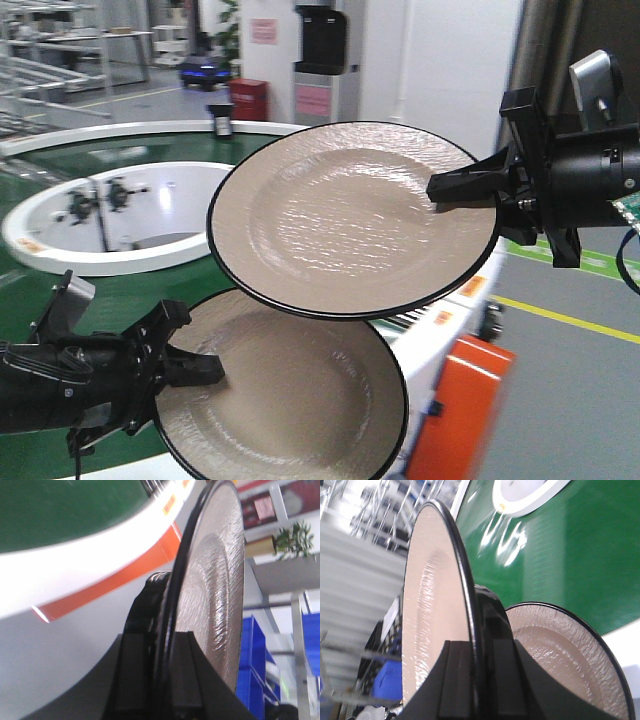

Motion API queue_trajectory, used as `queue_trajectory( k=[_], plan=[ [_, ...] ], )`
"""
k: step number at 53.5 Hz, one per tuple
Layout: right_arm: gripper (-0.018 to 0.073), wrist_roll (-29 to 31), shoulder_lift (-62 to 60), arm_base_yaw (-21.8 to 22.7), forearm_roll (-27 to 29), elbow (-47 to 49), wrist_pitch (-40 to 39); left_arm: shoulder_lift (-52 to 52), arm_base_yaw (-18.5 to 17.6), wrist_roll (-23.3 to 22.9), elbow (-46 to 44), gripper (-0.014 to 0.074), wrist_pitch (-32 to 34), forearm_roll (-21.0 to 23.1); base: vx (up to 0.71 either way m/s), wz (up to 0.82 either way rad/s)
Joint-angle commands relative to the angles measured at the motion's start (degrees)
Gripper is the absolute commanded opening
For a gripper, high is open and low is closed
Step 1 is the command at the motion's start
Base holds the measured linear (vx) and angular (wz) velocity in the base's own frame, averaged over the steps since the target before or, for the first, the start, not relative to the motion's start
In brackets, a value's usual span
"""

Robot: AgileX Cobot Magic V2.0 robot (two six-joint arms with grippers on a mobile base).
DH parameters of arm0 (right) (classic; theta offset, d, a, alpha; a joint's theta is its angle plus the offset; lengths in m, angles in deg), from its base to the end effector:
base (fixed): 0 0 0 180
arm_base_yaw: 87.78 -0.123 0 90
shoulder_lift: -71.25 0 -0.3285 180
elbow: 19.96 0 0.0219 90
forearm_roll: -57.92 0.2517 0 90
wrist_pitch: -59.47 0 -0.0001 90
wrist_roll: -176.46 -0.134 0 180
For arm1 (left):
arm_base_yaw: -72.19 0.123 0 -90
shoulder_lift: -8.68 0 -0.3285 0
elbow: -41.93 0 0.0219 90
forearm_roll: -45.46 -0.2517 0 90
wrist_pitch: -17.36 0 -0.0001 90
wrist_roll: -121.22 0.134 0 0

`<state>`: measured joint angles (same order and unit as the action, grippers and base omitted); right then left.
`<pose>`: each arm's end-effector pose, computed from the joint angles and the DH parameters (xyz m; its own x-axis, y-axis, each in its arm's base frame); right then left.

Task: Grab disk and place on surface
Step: 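Carry both held plates while driving to the steel table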

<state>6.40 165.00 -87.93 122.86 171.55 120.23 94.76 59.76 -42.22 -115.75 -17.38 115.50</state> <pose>0.3391 0.1069 0.4662 -0.8039 0.3606 -0.4729 -0.2662 0.4929 0.8284 0.2965 -0.1389 0.3326 -0.8100 -0.4799 -0.3369 0.0152 0.5571 -0.8303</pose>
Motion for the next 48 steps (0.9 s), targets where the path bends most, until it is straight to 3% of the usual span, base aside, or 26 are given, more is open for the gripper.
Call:
queue_trajectory(
  k=[1, 48],
  plan=[
    [-0.0008, 0.1, -2.5, 0.2, 7.3, 2.3, -3.1, -2.1, -0.2, -1.0, -2.1, 0.0001, 0.2, 5.1, -0.12, -0.59],
    [-0.0008, 0.1, -2.5, 0.2, 7.3, 2.3, -3.0, -2.1, -0.2, -1.0, -2.1, 0.0001, 0.2, 5.1, 0.00, -0.55]
  ],
)
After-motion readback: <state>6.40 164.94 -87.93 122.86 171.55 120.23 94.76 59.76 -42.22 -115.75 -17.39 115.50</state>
